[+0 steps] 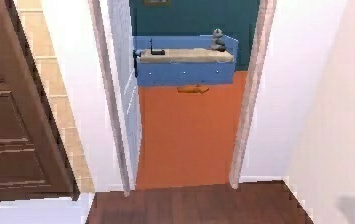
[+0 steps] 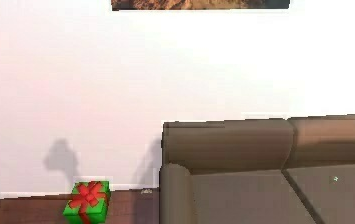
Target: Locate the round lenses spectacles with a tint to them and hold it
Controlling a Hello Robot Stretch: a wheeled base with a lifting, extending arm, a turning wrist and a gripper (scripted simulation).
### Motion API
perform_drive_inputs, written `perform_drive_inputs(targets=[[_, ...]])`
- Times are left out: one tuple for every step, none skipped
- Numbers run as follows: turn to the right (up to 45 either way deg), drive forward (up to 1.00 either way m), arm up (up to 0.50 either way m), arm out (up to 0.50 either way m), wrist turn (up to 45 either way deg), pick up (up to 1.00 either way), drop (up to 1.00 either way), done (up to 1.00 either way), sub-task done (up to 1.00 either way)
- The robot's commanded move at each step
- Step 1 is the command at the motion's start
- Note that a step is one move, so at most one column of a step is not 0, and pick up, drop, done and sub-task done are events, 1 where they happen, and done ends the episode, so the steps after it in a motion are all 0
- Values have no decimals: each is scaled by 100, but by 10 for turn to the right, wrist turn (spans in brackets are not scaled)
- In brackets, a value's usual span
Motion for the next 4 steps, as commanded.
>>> perform_drive_inputs(targets=[[-120, 0, 0, 0, 0, 0, 0, 0, 0], [0, 10, 0, 0, 0, 0, 0, 0, 0], [180, 0, 0, 0, 0, 0, 0, 0, 0], [0, 100, 0, 0, 0, 0, 0, 0, 0]])
